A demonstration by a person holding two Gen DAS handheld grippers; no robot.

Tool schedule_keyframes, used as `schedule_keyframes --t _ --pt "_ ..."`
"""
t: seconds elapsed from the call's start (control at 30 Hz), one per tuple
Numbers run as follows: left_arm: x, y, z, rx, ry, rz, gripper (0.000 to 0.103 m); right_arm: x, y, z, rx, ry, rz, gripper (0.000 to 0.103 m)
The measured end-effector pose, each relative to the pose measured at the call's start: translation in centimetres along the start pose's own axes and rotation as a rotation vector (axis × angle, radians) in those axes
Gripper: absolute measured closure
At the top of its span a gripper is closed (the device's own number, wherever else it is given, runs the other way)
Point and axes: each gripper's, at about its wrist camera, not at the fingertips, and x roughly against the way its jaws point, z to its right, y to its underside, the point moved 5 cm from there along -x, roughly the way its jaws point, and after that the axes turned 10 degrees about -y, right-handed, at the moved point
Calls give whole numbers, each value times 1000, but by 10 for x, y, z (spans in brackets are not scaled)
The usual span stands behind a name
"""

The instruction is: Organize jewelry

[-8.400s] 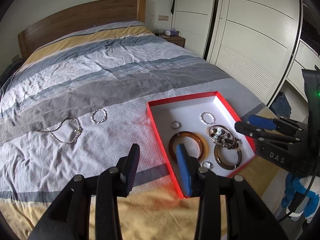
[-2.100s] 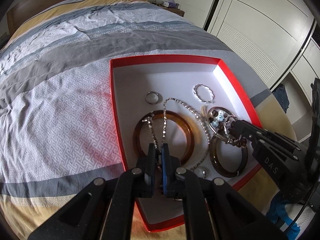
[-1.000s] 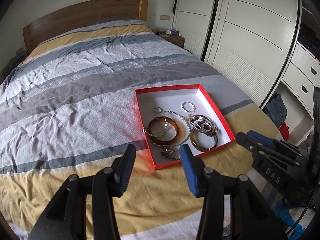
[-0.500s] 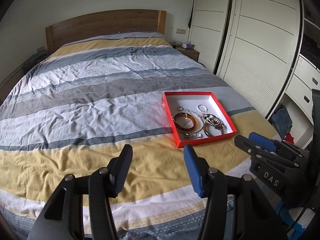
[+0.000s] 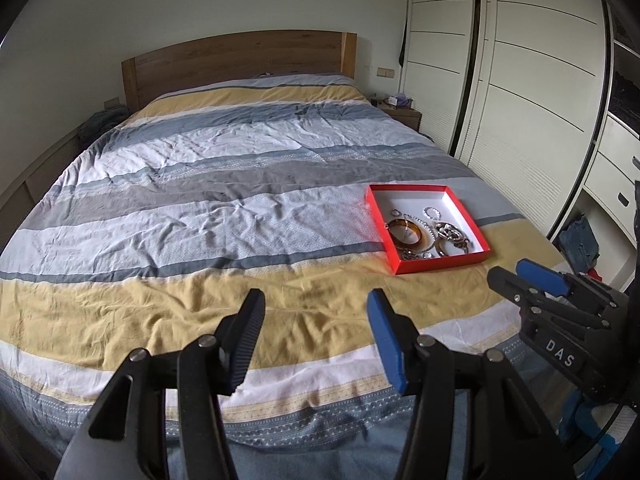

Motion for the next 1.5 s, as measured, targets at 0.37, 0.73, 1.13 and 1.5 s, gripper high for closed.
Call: schedule_keyframes --t 0.37,0.73,1.13,1.5 --pt "37 20 -33 26 -37 63 52 30 17 -31 52 -9 24 58" --pt "69 39 -47 33 -42 124 52 61 39 -48 91 0 41 53" --pt "81 54 -61 45 -25 127 52 74 48 -68 135 -17 46 53" --pt "83 61 -65 49 -15 123 52 76 53 -73 148 -19 39 53"
